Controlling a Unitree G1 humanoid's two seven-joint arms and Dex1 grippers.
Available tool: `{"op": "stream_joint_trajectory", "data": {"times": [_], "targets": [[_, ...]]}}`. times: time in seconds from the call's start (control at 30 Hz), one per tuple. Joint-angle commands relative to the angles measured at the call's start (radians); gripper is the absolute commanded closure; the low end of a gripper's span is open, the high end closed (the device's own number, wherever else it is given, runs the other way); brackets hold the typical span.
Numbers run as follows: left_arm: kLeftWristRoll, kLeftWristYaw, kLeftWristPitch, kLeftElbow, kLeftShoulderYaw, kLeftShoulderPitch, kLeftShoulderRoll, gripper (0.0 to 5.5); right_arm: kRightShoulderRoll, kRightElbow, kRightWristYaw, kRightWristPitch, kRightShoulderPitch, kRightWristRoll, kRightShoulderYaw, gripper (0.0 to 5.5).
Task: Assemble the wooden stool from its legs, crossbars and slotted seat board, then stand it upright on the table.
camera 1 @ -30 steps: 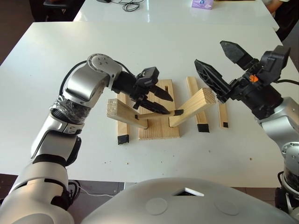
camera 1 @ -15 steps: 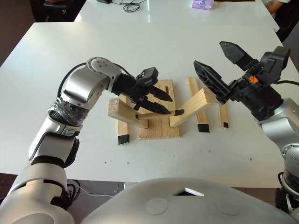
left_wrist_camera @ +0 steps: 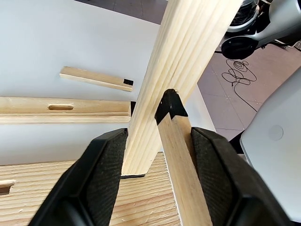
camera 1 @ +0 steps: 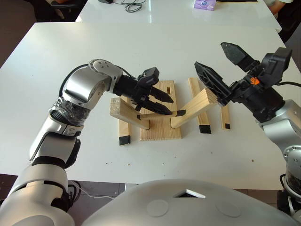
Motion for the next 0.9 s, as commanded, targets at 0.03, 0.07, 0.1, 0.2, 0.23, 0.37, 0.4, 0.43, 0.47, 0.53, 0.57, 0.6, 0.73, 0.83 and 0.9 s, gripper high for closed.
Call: {"op": "stream_joint_trajectory", "data": {"times": [0.03,0.07,0.1,0.2,0.23,0.37,0.4,0.43,0.47,0.53,0.57,0.6,0.73,0.83,0.9], "targets": [[0.277,0.253,0.036,0.159,-0.159,0.135,0.023,3.02,0.000,-0.016,-0.010,0.019,-0.007,-0.016,0.016,0.10],[0.270,0.267,0.039,0.174,-0.146,0.124,0.004,3.02,0.002,-0.015,-0.014,0.017,-0.014,-0.011,0.012,0.10],[0.264,0.284,0.038,0.190,-0.132,0.113,-0.017,3.02,0.004,-0.012,-0.019,0.015,-0.023,-0.005,0.007,0.10],[0.252,0.337,0.022,0.238,-0.105,0.089,-0.070,3.02,0.016,-0.001,-0.045,0.004,-0.063,0.015,-0.010,0.10],[0.248,0.354,0.010,0.255,-0.100,0.084,-0.085,3.02,0.022,0.003,-0.059,-0.001,-0.082,0.027,-0.019,0.10],[0.237,0.402,-0.037,0.320,-0.081,0.059,-0.118,3.02,0.040,0.016,-0.108,-0.010,-0.144,0.056,-0.040,0.10],[0.229,0.409,-0.047,0.334,-0.071,0.051,-0.125,3.02,0.042,0.017,-0.122,-0.012,-0.160,0.066,-0.044,0.10],[0.217,0.415,-0.053,0.344,-0.057,0.041,-0.130,3.02,0.043,0.015,-0.135,-0.012,-0.176,0.074,-0.048,0.10],[0.203,0.419,-0.057,0.349,-0.043,0.032,-0.134,3.02,0.044,0.014,-0.144,-0.013,-0.189,0.083,-0.050,0.10],[0.171,0.424,-0.056,0.340,-0.011,0.015,-0.139,3.02,0.046,0.007,-0.166,-0.016,-0.213,0.100,-0.055,0.10],[0.146,0.427,-0.053,0.324,0.016,0.005,-0.143,3.02,0.050,0.004,-0.180,-0.018,-0.230,0.112,-0.056,0.10],[0.121,0.437,-0.040,0.306,0.044,-0.003,-0.147,3.02,0.055,0.003,-0.192,-0.019,-0.244,0.122,-0.057,0.10],[0.004,0.495,0.036,0.169,0.180,-0.022,-0.169,3.05,0.066,-0.002,-0.221,-0.022,-0.276,0.152,-0.050,0.79],[-0.111,0.525,0.124,0.047,0.292,-0.025,-0.197,3.05,0.069,0.000,-0.222,-0.019,-0.275,0.148,-0.035,1.22],[-0.177,0.541,0.177,-0.006,0.350,-0.030,-0.216,3.05,0.071,0.006,-0.221,-0.017,-0.271,0.133,-0.028,1.48]]}}
